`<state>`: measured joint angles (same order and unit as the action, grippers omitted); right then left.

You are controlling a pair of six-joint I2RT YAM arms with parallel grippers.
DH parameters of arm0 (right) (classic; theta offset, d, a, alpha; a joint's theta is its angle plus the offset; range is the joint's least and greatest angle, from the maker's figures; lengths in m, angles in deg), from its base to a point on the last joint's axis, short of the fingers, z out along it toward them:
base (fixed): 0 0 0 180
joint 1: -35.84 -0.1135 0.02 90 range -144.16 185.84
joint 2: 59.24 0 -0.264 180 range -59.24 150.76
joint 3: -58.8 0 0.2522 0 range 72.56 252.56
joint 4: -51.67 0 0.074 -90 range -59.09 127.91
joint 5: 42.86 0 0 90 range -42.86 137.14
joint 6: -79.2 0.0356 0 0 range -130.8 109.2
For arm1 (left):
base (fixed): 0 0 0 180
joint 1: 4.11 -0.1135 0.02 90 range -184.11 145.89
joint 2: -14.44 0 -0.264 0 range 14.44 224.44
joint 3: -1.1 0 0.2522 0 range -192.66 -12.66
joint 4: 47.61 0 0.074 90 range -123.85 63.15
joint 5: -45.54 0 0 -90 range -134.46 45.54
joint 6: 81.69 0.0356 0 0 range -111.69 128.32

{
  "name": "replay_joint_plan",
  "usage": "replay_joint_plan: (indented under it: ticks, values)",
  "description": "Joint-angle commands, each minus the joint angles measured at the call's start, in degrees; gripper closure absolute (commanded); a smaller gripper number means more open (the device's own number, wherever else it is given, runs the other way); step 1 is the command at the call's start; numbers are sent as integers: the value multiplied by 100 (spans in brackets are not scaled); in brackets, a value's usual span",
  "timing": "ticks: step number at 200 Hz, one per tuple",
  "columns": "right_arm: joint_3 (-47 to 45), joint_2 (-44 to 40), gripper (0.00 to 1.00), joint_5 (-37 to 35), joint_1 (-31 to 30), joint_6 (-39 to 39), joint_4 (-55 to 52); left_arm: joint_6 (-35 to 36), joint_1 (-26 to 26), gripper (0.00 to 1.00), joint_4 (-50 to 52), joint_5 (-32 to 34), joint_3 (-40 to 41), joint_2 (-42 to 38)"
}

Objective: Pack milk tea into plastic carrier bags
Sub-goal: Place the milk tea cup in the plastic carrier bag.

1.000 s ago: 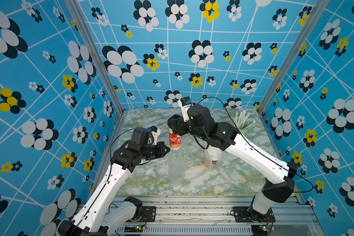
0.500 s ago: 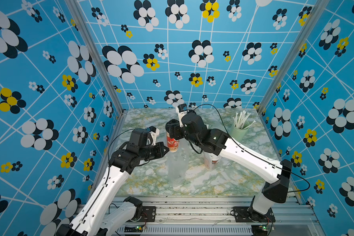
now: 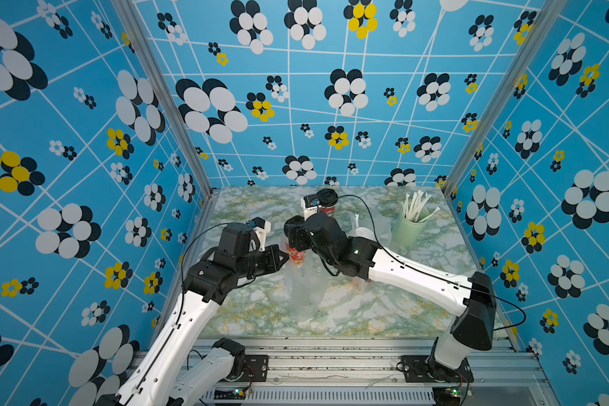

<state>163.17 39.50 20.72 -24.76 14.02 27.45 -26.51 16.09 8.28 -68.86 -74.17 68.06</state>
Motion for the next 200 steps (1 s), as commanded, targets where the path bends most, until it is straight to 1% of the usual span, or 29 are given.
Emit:
replay_joint_plan:
  ticks: [1, 86, 126, 132, 147, 175, 200]
  values:
    - [-168, 126, 52, -270, -91, 194, 441, -87, -42, 100, -73, 118, 71, -148]
    - [-702, 466, 53, -815, -272, 392, 878, -298, -50, 100, -267, 192, 128, -330]
    - [-646, 584, 53, -1137, -308, 87, 687, -447, -51, 100, -528, 74, 168, -382]
    - [-658, 564, 53, -1345, -312, 38, 677, -458, -48, 100, -545, 67, 173, -374]
    - [-755, 533, 53, -1520, -310, -86, 716, -460, -51, 100, -595, 60, 210, -358]
    - [-1117, 507, 51, -1539, -308, -248, 1217, -401, -52, 100, -629, 66, 257, -305]
    - [-1386, 595, 48, -1525, -308, -274, 1625, -291, -74, 100, -498, 151, 256, -243]
